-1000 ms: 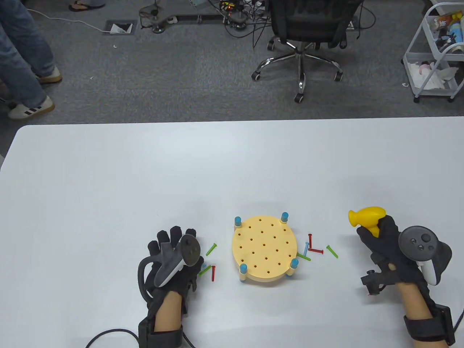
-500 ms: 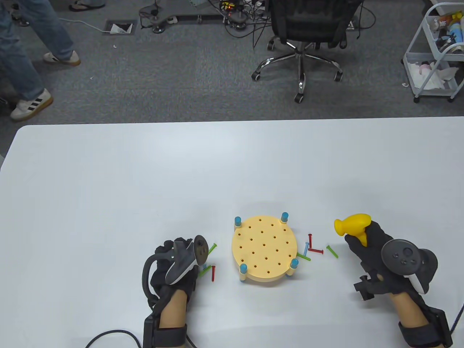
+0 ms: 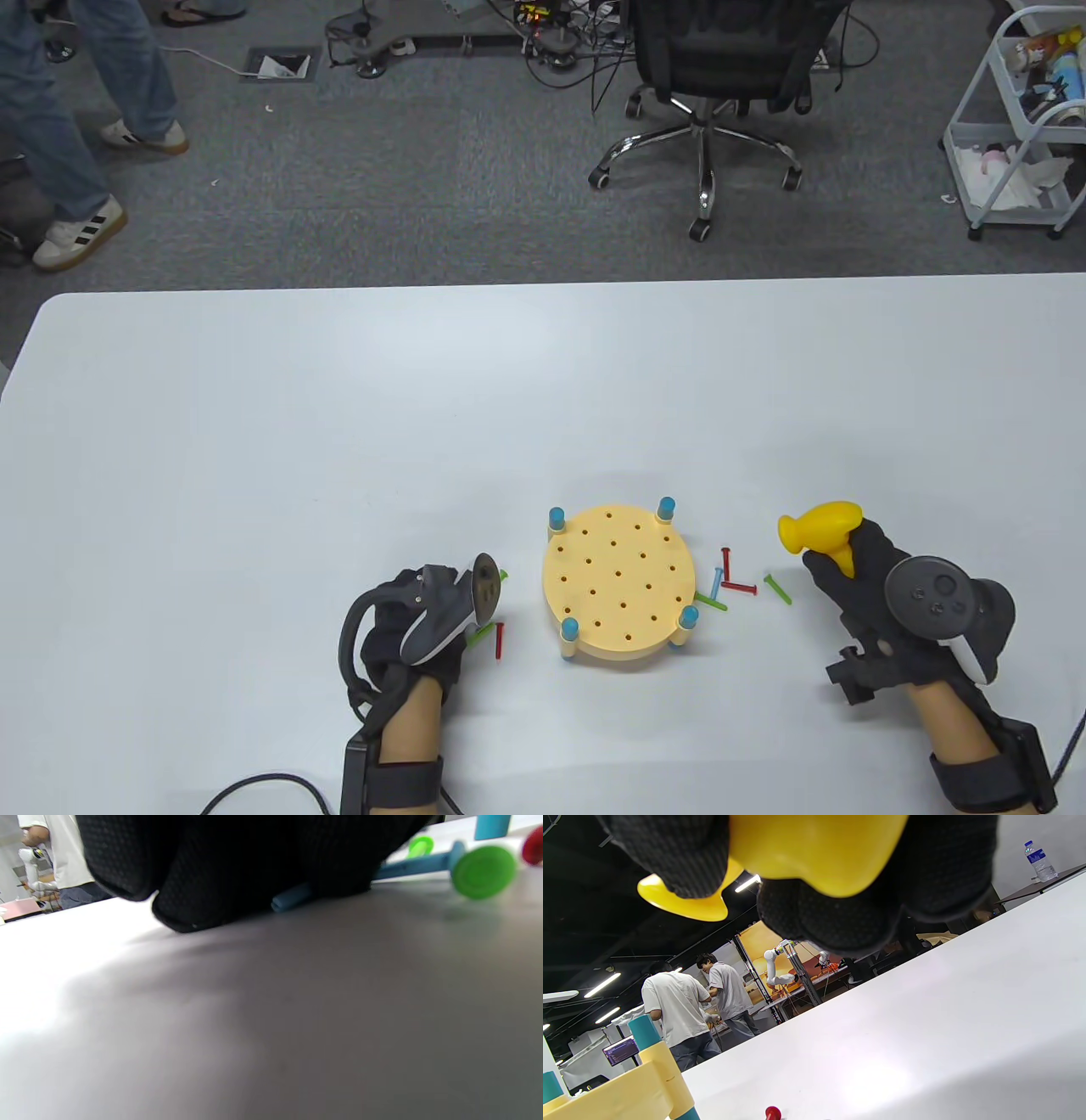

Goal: Hammer toy nails into tap bench

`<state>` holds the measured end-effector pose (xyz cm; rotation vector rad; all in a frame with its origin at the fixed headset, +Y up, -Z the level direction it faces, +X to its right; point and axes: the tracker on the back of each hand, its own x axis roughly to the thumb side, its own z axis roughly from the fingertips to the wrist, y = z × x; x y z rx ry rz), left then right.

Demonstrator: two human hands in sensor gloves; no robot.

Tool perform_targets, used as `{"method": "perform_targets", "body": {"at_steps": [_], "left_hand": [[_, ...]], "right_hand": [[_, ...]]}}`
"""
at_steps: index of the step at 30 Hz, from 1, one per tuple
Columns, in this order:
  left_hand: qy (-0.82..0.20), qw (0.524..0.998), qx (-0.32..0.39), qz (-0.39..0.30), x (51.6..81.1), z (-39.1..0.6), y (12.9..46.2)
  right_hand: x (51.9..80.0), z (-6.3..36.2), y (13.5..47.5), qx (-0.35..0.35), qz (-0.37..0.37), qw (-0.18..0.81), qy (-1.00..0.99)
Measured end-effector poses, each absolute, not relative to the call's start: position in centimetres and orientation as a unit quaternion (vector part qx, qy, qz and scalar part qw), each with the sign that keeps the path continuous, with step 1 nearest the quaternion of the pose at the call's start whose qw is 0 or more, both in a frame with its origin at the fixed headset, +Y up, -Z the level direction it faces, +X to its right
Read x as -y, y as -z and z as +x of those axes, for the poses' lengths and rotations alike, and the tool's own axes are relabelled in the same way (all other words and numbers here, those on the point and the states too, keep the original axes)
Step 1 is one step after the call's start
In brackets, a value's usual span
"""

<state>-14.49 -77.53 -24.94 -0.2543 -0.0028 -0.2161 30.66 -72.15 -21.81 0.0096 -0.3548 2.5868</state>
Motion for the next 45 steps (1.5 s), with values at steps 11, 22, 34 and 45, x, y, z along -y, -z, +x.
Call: {"method": "perform_targets", "body": {"at_steps": [11,22,34,45], "left_hand": [[0.202,0.973,-0.002,-0.109,77.5,-13.3,24.9],[0.179,0.977,-0.006,-0.120,77.1,-13.3,25.0],[-0.049,0.998,-0.039,-0.024,73.8,-17.3,24.1],[-0.148,0.975,0.156,0.052,68.4,-9.3,23.6]], "right_hand": [[72.4,30.4,21.9,0.123,0.006,0.257,-0.959],[72.5,30.2,21.9,0.116,0.008,0.253,-0.960],[72.6,30.3,22.1,0.113,0.008,0.259,-0.959],[73.1,29.2,22.3,0.098,0.032,0.228,-0.968]]}}
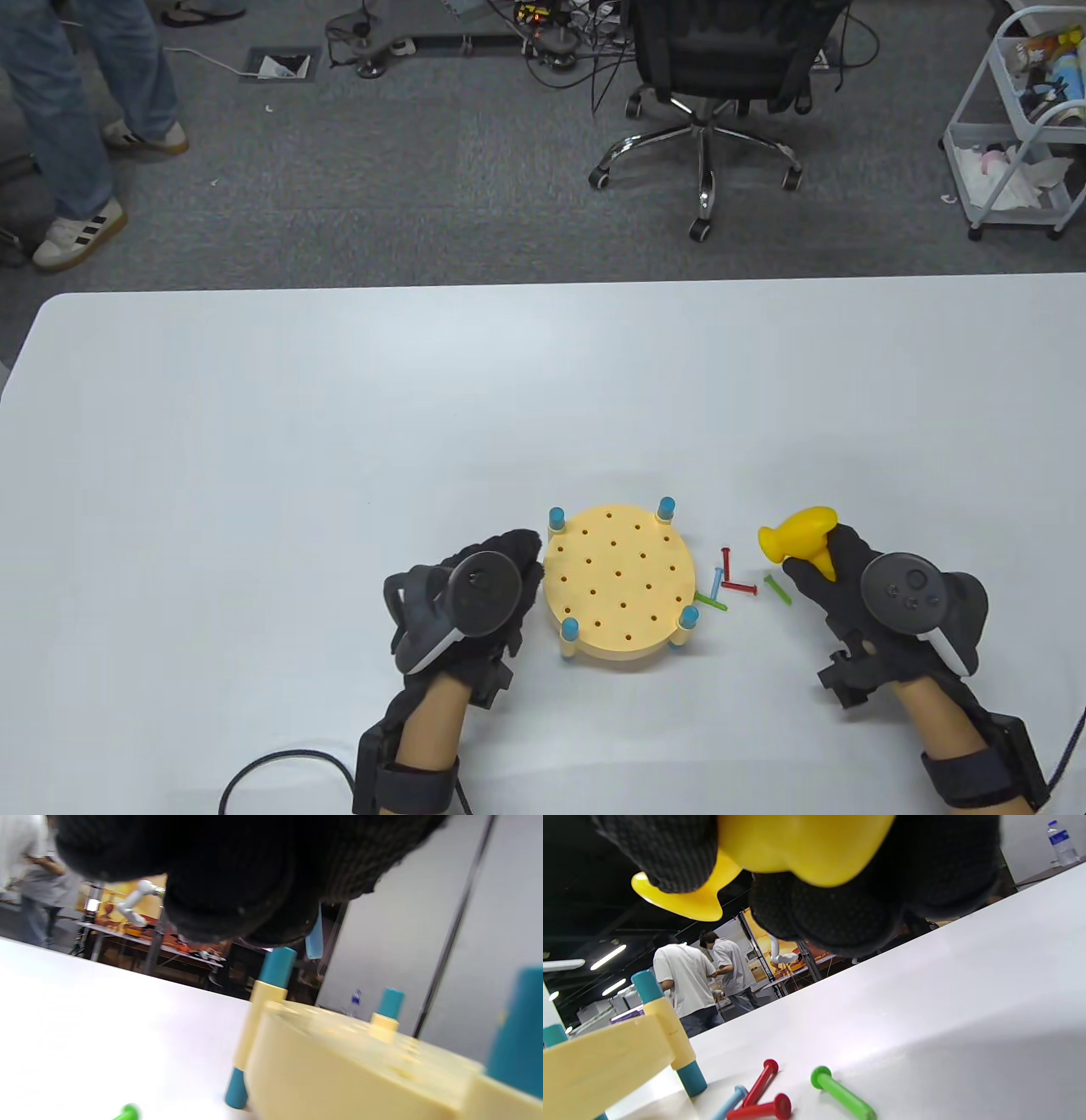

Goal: Hammer toy nails into tap bench

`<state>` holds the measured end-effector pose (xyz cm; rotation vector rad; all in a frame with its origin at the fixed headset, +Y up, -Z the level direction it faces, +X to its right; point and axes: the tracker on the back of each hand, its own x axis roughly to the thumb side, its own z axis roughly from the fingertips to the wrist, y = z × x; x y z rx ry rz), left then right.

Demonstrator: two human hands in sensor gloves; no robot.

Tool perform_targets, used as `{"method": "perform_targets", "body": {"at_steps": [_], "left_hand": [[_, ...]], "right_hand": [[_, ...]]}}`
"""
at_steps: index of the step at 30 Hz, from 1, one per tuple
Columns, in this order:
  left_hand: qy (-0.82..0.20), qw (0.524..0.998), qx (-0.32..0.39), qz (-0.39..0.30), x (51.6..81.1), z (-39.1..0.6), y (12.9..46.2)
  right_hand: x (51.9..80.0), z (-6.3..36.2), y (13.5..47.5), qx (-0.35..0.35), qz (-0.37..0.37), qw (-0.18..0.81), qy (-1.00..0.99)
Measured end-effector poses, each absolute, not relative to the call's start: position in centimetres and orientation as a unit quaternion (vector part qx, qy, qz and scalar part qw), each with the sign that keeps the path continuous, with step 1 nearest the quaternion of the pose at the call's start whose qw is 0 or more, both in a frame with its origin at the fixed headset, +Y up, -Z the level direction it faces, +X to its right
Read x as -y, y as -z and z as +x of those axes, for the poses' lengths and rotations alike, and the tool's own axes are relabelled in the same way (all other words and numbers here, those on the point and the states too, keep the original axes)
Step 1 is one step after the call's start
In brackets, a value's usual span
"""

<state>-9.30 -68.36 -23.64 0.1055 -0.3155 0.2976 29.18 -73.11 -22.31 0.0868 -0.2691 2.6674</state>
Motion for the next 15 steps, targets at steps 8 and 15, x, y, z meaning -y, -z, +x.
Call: {"method": "perform_targets", "body": {"at_steps": [8,15], "left_hand": [[-0.064,0.982,0.178,-0.001,68.3,-6.1,25.0],[-0.057,0.982,0.180,-0.024,69.2,-5.9,25.6]], "right_hand": [[72.7,28.5,22.0,0.107,0.056,0.204,-0.971],[72.8,28.6,22.0,0.107,0.055,0.207,-0.971]]}}
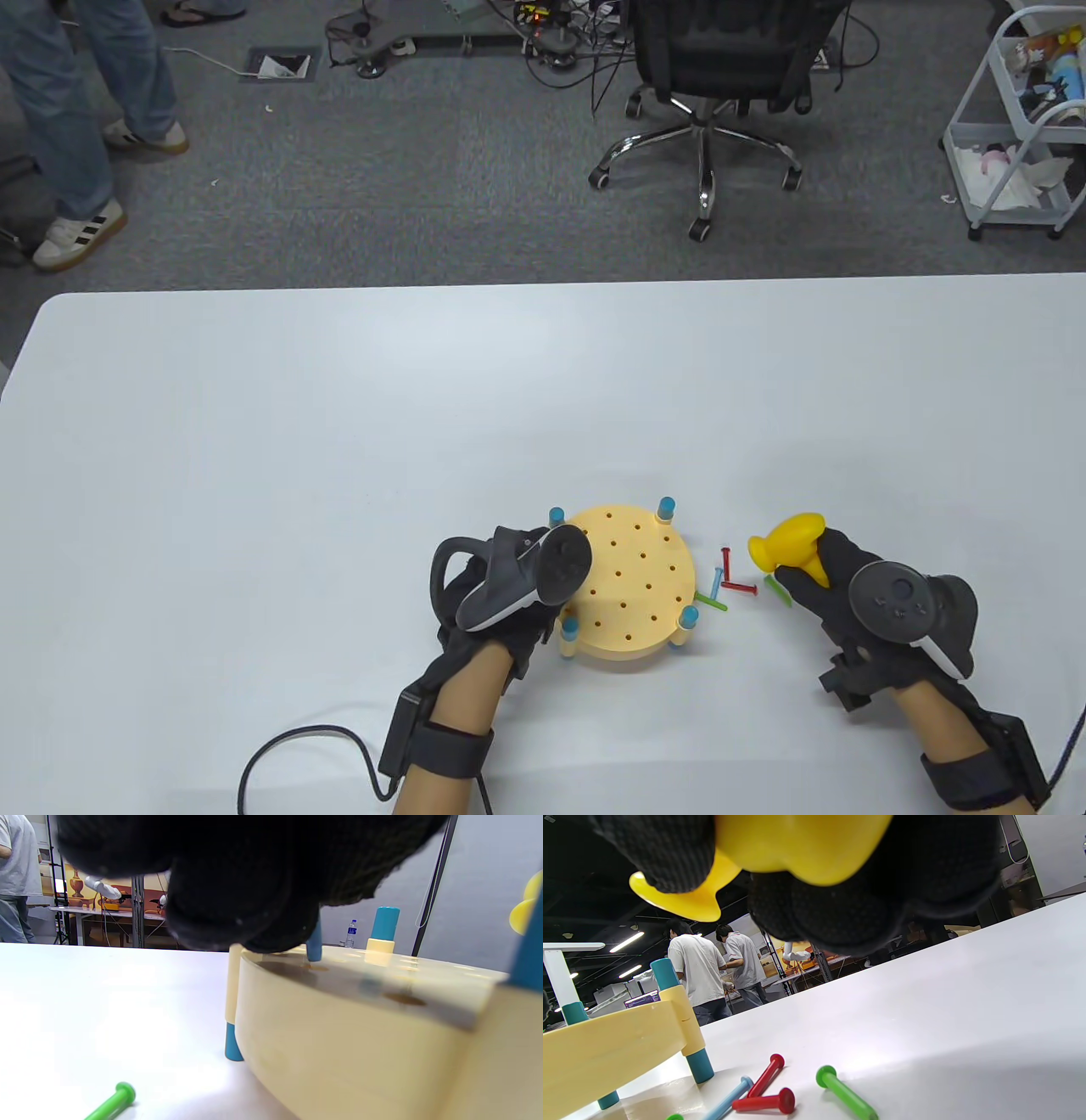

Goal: Hammer toy nails into tap bench

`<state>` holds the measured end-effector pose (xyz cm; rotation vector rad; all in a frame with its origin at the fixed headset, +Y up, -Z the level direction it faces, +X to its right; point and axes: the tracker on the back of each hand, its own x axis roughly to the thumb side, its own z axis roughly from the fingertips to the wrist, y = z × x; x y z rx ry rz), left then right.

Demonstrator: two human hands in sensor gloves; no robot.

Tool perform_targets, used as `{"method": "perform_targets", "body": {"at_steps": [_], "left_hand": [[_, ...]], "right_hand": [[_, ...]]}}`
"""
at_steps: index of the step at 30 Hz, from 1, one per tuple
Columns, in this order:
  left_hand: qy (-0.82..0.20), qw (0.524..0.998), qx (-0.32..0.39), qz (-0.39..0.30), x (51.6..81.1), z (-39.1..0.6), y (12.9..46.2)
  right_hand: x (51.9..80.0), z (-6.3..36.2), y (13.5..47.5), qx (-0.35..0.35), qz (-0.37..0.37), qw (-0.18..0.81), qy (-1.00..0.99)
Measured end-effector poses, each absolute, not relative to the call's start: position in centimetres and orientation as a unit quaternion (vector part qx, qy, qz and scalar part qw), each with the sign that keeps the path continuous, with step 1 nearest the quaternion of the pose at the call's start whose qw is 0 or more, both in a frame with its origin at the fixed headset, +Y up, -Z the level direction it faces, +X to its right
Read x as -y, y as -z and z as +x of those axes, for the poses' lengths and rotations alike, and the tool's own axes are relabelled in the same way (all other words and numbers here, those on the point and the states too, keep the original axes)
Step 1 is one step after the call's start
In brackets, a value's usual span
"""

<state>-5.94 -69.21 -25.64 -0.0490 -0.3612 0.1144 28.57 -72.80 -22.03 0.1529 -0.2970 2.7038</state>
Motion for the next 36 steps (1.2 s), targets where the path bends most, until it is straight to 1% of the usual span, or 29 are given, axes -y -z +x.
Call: {"method": "perform_targets", "body": {"at_steps": [4,19,23,25,28,30,32,34,36], "left_hand": [[-0.056,0.981,0.183,-0.032,69.3,-5.8,25.6],[-0.025,0.981,0.192,-0.021,69.7,-5.3,25.6],[-0.028,0.977,0.206,-0.041,69.7,-5.4,25.5],[-0.045,0.977,0.206,-0.035,69.3,-5.9,25.2],[-0.102,0.974,0.203,0.006,68.2,-7.5,24.6],[-0.139,0.973,0.179,0.036,67.8,-8.7,24.5],[-0.188,0.971,0.125,0.074,68.1,-10.0,25.1],[-0.233,0.967,0.087,0.056,69.2,-10.6,26.2],[-0.271,0.960,0.072,0.027,70.5,-10.8,27.3]], "right_hand": [[72.8,28.5,22.1,0.103,0.054,0.206,-0.971],[72.9,28.5,22.1,0.097,0.057,0.205,-0.972],[73.0,28.4,22.1,0.096,0.058,0.205,-0.972],[73.0,28.5,22.1,0.097,0.059,0.205,-0.972],[73.0,28.5,22.1,0.097,0.058,0.207,-0.972],[73.0,28.5,22.2,0.095,0.058,0.207,-0.972],[73.2,28.4,22.2,0.093,0.057,0.207,-0.972],[73.3,28.3,22.2,0.092,0.057,0.206,-0.972],[73.3,28.1,22.2,0.092,0.059,0.205,-0.973]]}}
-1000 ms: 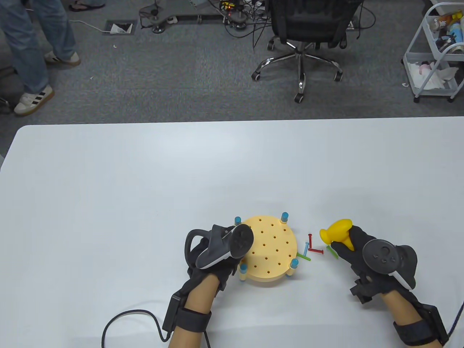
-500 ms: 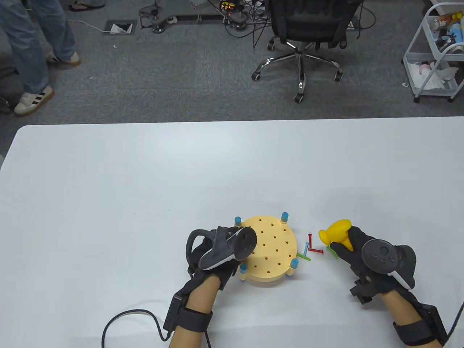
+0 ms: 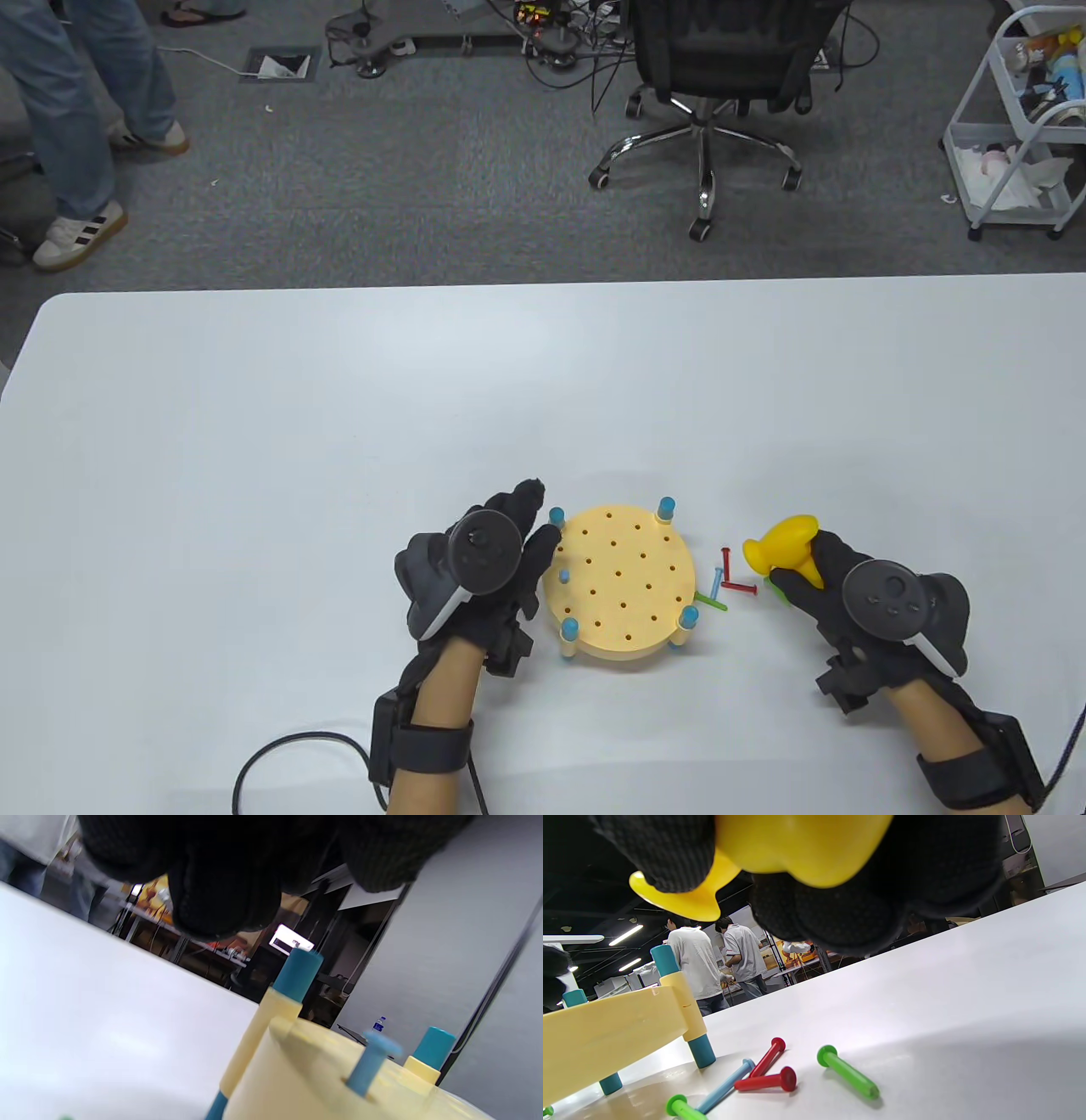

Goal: Hammer toy nails into tap bench

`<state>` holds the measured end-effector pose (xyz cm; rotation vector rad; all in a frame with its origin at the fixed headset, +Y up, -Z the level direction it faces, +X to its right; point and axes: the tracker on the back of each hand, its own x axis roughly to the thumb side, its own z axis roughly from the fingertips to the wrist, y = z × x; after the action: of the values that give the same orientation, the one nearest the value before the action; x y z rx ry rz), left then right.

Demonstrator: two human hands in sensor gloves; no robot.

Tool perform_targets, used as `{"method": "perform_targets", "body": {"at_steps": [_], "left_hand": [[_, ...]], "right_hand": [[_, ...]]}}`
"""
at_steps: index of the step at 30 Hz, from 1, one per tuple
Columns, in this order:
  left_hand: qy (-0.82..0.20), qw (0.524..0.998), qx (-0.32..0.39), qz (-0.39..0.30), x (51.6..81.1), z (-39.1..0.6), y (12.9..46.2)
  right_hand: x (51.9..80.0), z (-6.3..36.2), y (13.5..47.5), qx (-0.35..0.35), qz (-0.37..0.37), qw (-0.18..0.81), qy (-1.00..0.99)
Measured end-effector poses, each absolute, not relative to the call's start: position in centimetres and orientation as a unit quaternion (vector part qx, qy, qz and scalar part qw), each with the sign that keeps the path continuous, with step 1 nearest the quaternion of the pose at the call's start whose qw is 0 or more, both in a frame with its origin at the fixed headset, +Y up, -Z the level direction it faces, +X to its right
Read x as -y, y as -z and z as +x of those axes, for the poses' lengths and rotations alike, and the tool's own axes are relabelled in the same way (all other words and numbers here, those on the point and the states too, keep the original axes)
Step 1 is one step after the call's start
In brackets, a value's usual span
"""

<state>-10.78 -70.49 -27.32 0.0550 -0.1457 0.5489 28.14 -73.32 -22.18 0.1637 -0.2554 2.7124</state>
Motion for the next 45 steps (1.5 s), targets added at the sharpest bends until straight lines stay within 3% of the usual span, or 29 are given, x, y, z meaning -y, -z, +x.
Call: {"method": "perform_targets", "body": {"at_steps": [10,17,20,25,27,32,36,38,40,43,44,45], "left_hand": [[-0.271,0.954,0.115,-0.052,73.9,-9.8,30.4],[-0.283,0.949,0.130,-0.042,74.5,-9.5,30.9],[-0.285,0.948,0.137,-0.031,74.7,-9.7,31.1],[-0.291,0.945,0.145,-0.033,74.7,-9.9,31.4],[-0.292,0.945,0.146,-0.034,74.7,-10.0,31.5],[-0.290,0.944,0.151,-0.030,74.7,-10.0,31.6],[-0.298,0.942,0.152,-0.027,74.9,-10.1,31.6],[-0.300,0.941,0.152,-0.027,74.9,-10.1,31.6],[-0.303,0.940,0.152,-0.025,74.9,-10.1,31.5],[-0.302,0.941,0.152,-0.026,74.9,-10.1,31.6],[-0.300,0.941,0.152,-0.026,74.9,-10.1,31.5],[-0.300,0.942,0.152,-0.026,75.0,-10.1,31.6]], "right_hand": [[73.5,27.6,22.1,0.088,0.067,0.206,-0.972],[72.1,26.2,21.0,0.115,0.100,0.187,-0.971],[70.4,24.2,19.6,0.113,0.148,0.142,-0.972],[67.5,17.4,17.8,0.099,0.260,0.042,-0.960],[66.9,14.7,17.8,0.103,0.273,0.001,-0.956],[66.8,8.6,18.6,0.148,0.259,-0.085,-0.951],[67.8,6.1,19.0,0.195,0.214,-0.116,-0.950],[68.8,5.5,19.3,0.197,0.208,-0.119,-0.951],[69.8,5.1,19.9,0.153,0.199,-0.162,-0.954],[68.5,5.4,19.7,0.170,0.183,-0.128,-0.960],[68.1,5.6,19.5,0.221,0.179,-0.087,-0.955],[68.3,5.5,19.6,0.225,0.185,-0.079,-0.954]]}}
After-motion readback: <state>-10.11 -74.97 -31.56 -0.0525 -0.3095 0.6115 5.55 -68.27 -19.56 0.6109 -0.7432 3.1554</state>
